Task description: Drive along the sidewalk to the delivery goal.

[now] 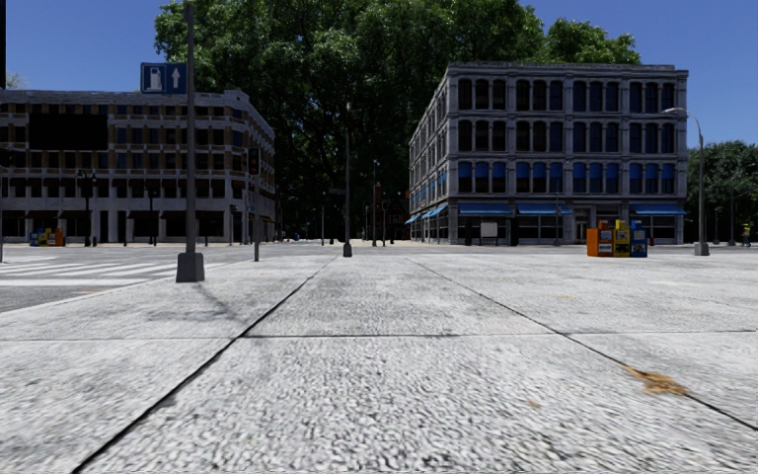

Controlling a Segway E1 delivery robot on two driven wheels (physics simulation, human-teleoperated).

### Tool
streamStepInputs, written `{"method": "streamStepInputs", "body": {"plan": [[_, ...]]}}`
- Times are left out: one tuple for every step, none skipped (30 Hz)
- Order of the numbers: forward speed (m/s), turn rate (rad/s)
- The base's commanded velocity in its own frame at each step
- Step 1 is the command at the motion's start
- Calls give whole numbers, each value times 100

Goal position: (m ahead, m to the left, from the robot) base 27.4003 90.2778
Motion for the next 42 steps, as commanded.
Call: {"method": "streamStepInputs", "body": {"plan": [[200,0],[200,0],[200,0],[200,0],[200,0],[200,0],[200,0],[200,0],[200,0],[200,0],[200,0],[200,4],[200,7],[200,8],[200,8],[200,9],[200,9],[200,10],[200,11],[200,11],[200,13],[200,14],[200,14],[200,14],[200,14],[200,14],[200,14],[200,14],[200,15],[200,15],[200,15],[200,15],[200,15],[200,15],[200,17],[200,23],[200,41],[200,41],[200,41],[200,42],[200,44],[200,45]]}}
